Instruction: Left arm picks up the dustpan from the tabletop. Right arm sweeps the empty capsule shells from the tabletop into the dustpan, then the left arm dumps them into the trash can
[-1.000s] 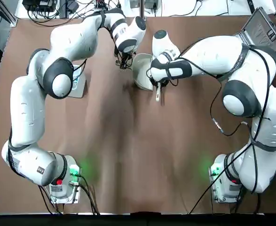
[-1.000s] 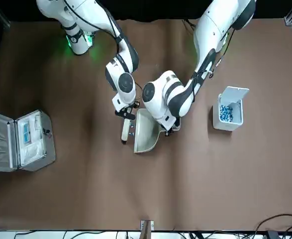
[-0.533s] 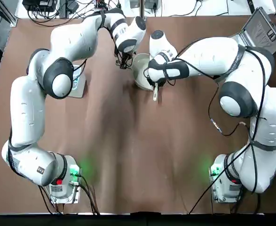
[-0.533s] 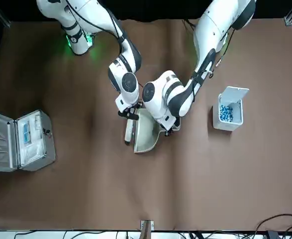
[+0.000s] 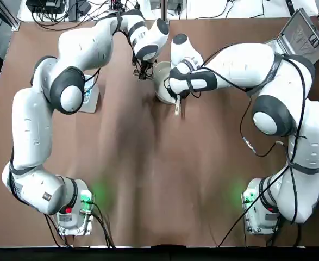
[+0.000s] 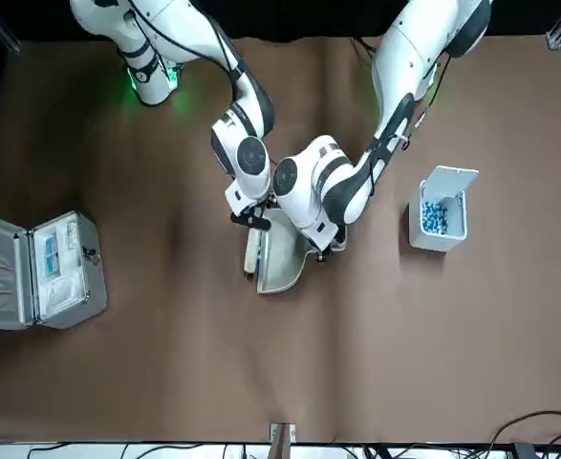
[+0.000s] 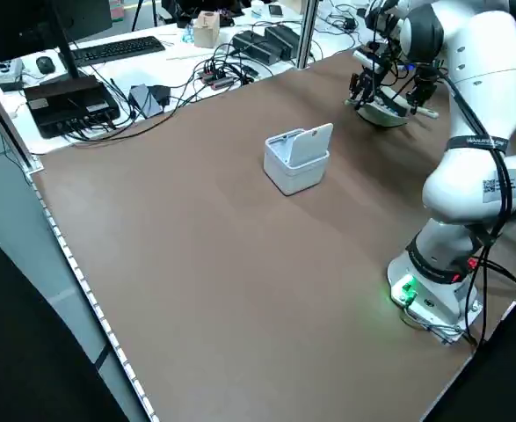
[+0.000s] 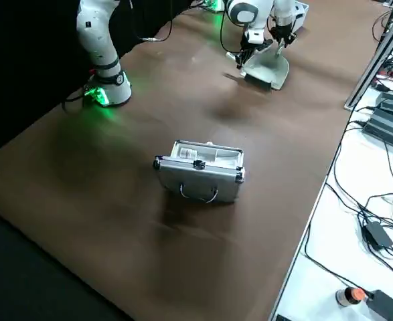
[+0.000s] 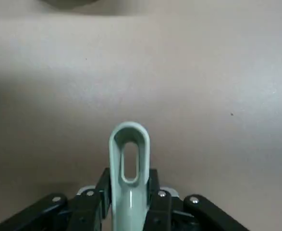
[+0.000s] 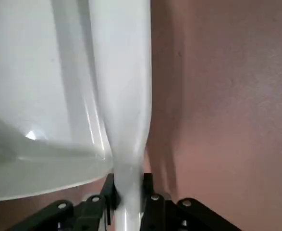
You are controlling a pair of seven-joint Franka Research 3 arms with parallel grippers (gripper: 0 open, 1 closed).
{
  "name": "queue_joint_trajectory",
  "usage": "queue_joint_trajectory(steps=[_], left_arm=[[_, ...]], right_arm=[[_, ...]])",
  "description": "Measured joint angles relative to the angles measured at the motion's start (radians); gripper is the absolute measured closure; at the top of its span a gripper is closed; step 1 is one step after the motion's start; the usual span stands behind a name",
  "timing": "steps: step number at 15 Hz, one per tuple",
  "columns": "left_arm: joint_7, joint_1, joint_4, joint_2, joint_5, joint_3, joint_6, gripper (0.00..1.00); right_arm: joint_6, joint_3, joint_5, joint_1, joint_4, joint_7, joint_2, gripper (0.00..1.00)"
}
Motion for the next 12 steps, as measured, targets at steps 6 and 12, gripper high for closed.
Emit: queue_joint_trajectory(steps=[6, 12], left_arm=[[0.0, 0.0, 0.0, 0.0, 0.0, 0.0, 0.0, 0.67], [0.0, 0.0, 0.0, 0.0, 0.0, 0.0, 0.0, 0.67]], right_arm=[[0.006, 0.02, 0.002, 0.002, 0.022, 0.0, 0.021, 0.74], [0.008, 0.037, 0.018, 0.002, 0.044, 0.0, 0.022, 0.74]])
